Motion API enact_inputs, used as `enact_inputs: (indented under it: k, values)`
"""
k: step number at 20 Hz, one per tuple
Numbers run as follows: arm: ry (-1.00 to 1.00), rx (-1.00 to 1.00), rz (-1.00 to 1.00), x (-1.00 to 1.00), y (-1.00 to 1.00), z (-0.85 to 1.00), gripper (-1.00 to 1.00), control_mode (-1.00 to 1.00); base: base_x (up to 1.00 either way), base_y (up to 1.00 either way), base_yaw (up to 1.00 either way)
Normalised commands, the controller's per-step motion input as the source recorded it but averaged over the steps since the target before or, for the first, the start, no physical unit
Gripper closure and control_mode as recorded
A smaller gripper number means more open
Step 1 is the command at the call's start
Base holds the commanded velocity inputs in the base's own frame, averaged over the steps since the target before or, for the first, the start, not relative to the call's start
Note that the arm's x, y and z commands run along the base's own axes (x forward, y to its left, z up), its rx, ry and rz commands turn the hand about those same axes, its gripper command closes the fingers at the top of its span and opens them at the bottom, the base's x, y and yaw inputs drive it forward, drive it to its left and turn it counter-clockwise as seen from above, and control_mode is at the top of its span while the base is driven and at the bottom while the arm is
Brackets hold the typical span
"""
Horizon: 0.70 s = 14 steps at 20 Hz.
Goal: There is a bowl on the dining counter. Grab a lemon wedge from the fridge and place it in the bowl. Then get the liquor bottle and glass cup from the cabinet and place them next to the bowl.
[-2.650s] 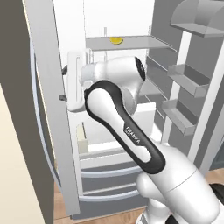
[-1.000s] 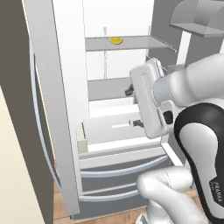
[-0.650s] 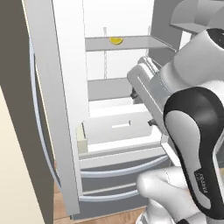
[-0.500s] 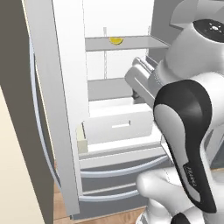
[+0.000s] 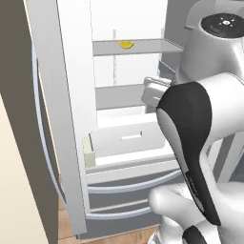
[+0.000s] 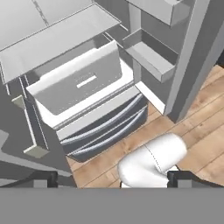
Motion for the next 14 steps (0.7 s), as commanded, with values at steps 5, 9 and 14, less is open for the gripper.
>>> enact_inputs:
  k: [5,9,14]
  values:
    - [-0.35,-0.14,0.22,-0.57,-0.25,-0.45,-1.0,-1.0,0.0,0.0,0.0]
    - [-0.32,0.07,0.31,0.04,-0.41,-0.12,-1.0,-1.0,0.0,0.0,0.0]
    - [-0.06,0.07,0.27,0.56,-0.21,-0.03,-1.0,-1.0,0.0,0.0,0.0]
